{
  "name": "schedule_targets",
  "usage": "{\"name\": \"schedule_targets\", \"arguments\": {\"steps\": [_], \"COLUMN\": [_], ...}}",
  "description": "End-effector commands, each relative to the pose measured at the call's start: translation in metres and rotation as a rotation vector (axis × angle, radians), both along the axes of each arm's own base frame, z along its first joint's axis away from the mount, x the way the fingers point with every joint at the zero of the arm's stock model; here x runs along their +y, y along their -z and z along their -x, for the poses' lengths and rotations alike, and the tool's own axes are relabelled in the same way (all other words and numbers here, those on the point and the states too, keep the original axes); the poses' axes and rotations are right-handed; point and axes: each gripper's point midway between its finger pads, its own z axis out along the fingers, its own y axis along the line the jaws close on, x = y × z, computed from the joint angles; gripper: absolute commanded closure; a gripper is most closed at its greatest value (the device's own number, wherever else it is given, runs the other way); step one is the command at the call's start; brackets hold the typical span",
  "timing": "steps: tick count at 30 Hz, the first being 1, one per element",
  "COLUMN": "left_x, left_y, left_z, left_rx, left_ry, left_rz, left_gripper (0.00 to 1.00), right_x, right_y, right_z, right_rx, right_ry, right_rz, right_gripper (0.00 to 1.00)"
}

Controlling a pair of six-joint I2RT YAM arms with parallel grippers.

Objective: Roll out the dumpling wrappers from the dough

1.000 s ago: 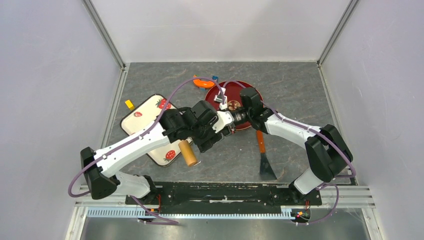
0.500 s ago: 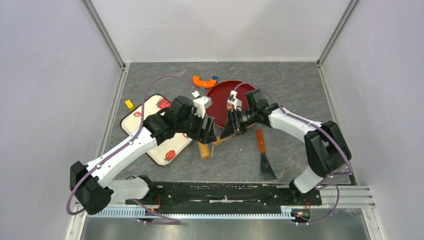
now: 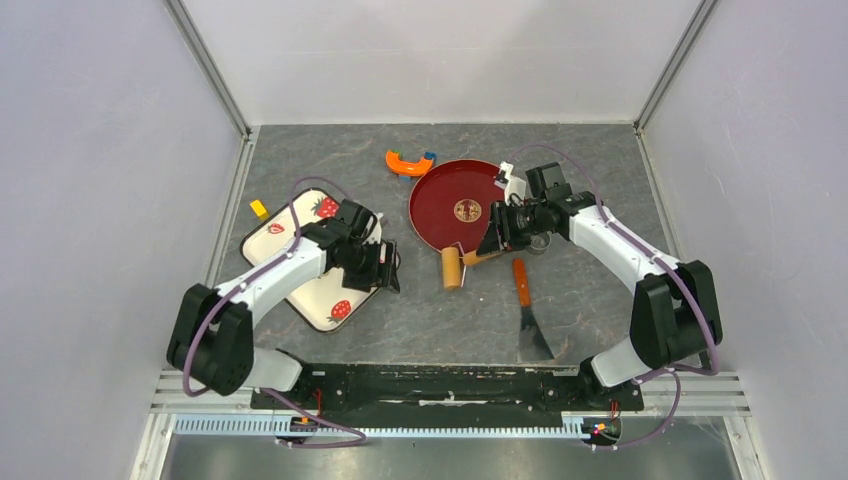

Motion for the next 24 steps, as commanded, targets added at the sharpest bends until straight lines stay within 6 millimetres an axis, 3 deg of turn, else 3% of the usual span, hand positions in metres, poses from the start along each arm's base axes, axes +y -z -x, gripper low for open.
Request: {"name": "schedule_targets", "arguments": {"steps": [1, 4, 11, 15, 18, 24], "left_x": [0.031, 0.046, 0.046, 0.054, 0.046, 0.011], "left_y": [0.028, 0.037, 0.046, 0.064, 0.076, 0.071], "left_z": [0.012, 0.012, 0.007, 0.011, 0.018, 0.018], "left_rx": [0.075, 0.078, 0.083, 0.137, 0.198, 0.238], "left_ry": [-0.041, -0.082, -0.065, -0.061, -0.037, -0.017], "left_rz": [-0.155, -0.237, -0.253, -0.309, -0.282, -0.110], "left_gripper": [0.22, 0.21, 0.20, 0.21, 0.23, 0.29], "right_x": [-0.006, -0.010, -0.014, -0.019, -0.025, -0.041], "right_y": [-0.028, -0.034, -0.046, -0.050, -0.058, -0.072], "right_z": [-0.012, -0.015, -0.021, -0.025, -0.031, -0.043], "right_rx": [-0.099, -0.116, -0.145, -0.156, -0.177, -0.218], "right_ry": [0.008, 0.023, 0.030, 0.047, 0.073, 0.138], "right_rz": [-0.002, -0.001, -0.012, -0.011, -0.011, -0.009], "right_gripper": [1.00, 1.00, 1.00, 1.00, 1.00, 1.00]}}
